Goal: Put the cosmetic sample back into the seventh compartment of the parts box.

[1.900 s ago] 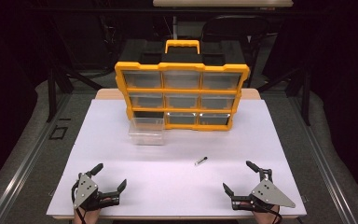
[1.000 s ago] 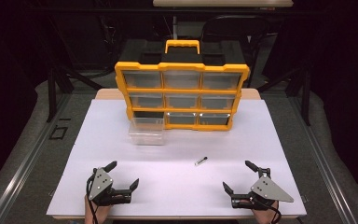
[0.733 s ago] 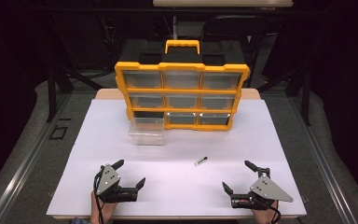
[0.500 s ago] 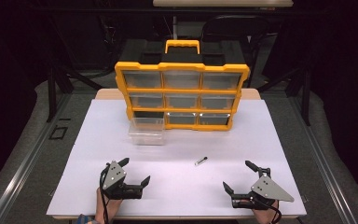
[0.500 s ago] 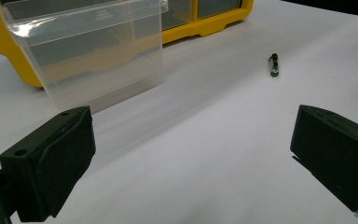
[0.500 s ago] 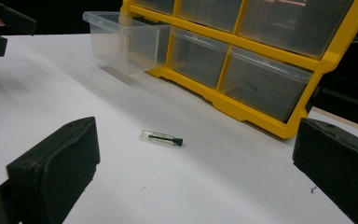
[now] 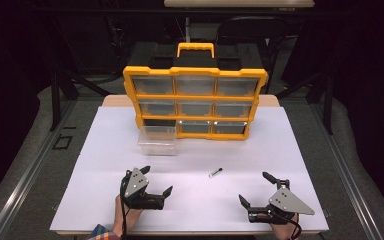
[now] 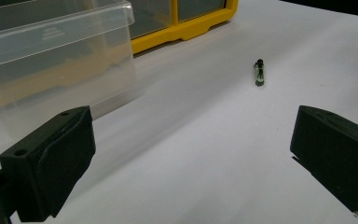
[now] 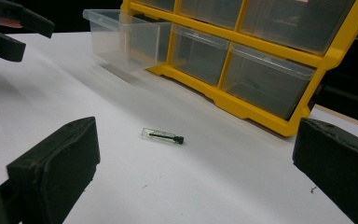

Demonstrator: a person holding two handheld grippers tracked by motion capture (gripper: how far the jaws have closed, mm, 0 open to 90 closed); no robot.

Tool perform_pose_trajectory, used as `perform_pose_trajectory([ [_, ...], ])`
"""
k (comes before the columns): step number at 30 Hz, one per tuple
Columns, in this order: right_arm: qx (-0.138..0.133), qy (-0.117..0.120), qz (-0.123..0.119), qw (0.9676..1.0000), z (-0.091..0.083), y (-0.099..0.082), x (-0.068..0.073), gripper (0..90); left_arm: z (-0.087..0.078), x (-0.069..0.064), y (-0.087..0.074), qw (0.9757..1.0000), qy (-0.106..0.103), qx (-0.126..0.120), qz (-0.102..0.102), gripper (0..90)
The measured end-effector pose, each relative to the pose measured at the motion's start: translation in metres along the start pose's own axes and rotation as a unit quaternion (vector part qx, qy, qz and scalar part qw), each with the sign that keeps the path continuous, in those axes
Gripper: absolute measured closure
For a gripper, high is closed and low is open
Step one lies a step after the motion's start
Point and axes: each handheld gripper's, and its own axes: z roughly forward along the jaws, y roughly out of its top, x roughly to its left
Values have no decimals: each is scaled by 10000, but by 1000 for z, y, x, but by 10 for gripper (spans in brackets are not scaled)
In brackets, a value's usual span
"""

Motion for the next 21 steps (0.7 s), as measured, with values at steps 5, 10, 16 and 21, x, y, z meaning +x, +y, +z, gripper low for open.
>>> perform_pose_trajectory([
  [5,14,3,-32,10000,-1,0,1,0,10,-7,5,9999,-85,42,69,0],
  [10,48,0,-7,10000,1,-1,-1,0,21,-14,13,9998,-115,75,131,0],
  [16,45,8,1,10000,0,0,0,0,33,-20,21,9996,-170,151,137,0],
  [21,54,3,8,10000,-1,-1,-1,1,44,-23,27,9992,-287,218,182,0],
])
